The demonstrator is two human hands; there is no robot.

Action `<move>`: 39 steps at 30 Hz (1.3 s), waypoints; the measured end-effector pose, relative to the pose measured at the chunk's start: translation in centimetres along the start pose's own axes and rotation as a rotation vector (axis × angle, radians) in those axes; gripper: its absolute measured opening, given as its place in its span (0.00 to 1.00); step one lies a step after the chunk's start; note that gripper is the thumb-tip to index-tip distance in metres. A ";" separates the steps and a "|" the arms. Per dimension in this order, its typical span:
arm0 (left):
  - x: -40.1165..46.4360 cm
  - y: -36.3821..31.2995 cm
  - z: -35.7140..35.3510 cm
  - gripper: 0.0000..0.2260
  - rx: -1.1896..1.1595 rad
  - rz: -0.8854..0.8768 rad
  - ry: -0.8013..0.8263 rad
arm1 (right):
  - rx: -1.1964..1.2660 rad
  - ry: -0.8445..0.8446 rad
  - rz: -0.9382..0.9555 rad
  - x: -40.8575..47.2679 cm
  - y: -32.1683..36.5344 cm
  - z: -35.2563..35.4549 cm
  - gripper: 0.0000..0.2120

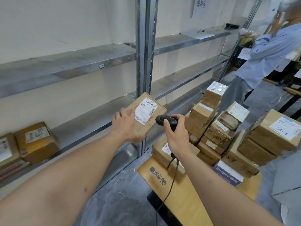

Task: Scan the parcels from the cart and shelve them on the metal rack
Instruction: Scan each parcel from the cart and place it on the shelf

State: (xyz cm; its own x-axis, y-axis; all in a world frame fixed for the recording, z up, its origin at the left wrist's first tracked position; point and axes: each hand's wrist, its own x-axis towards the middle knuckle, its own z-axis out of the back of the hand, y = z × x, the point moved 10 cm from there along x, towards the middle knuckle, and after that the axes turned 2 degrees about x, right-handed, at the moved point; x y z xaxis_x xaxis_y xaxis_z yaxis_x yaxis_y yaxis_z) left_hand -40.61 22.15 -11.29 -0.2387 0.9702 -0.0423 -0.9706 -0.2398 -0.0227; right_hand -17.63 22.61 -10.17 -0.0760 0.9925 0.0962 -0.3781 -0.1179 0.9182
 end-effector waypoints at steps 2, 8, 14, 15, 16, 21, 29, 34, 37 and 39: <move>-0.7 1.5 0.0 0.63 -0.056 0.107 0.012 | 0.065 0.003 -0.013 0.2 0.7 -1.7 0.14; -2.9 6.7 -0.5 0.62 -0.203 0.404 0.033 | 0.119 0.062 -0.022 1.0 2.9 -7.3 0.14; -4.2 13.0 -1.0 0.62 -0.261 0.575 0.024 | 0.125 0.116 -0.024 1.6 5.1 -13.2 0.13; -4.1 14.1 -1.2 0.62 -0.270 0.594 0.023 | 0.114 0.125 -0.019 1.8 5.5 -14.3 0.14; -4.0 15.2 -1.5 0.63 -0.278 0.611 0.023 | 0.106 0.133 -0.017 1.9 5.9 -15.4 0.15; -2.9 21.0 -3.1 0.62 -0.300 0.682 0.040 | 0.055 0.197 -0.014 2.3 7.3 -21.8 0.17; -0.7 28.9 -6.3 0.63 -0.321 0.796 0.097 | -0.023 0.249 -0.038 3.8 7.8 -30.3 0.17; 0.3 31.6 -8.6 0.64 -0.307 0.882 0.140 | -0.037 0.286 -0.051 5.0 7.8 -33.7 0.17; 1.0 32.4 -9.7 0.63 -0.294 0.922 0.161 | -0.027 0.324 -0.059 6.0 7.5 -35.4 0.16; 1.5 32.8 -10.6 0.64 -0.291 0.949 0.177 | -0.029 0.351 -0.057 6.9 7.1 -36.7 0.16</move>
State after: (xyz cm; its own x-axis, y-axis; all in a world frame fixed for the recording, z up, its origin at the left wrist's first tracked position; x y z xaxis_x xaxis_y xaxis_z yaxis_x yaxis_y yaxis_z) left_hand -72.45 15.33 -22.69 -0.8777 0.3599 -0.3165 -0.3304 -0.9327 -0.1443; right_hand -54.68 27.35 -17.13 -0.3649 0.9260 -0.0972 -0.4168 -0.0691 0.9064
